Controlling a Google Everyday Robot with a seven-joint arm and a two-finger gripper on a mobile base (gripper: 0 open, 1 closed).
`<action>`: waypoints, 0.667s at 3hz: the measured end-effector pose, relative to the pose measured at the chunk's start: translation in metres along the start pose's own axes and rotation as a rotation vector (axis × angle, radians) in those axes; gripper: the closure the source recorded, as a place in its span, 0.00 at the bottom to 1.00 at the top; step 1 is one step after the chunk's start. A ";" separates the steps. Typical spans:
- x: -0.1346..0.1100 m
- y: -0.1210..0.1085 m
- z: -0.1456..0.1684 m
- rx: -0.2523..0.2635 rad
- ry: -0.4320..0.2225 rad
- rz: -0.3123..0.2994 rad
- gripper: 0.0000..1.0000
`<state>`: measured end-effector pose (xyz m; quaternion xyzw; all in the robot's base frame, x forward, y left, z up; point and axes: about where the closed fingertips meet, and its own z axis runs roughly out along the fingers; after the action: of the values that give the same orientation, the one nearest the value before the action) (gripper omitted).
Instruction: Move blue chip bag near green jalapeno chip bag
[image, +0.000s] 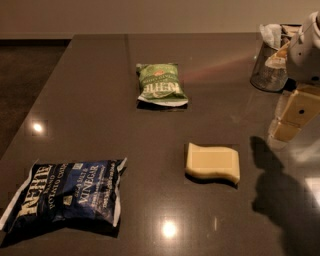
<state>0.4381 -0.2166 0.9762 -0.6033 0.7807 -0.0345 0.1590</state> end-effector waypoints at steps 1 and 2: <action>0.000 0.000 0.000 0.000 0.000 0.000 0.00; -0.016 0.005 0.003 -0.044 -0.063 0.004 0.00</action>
Offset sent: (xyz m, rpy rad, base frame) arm -0.0024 0.0461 -0.0055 0.1927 0.0976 0.0584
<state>0.4378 -0.1992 0.9756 -0.6059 0.7771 0.0021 0.1703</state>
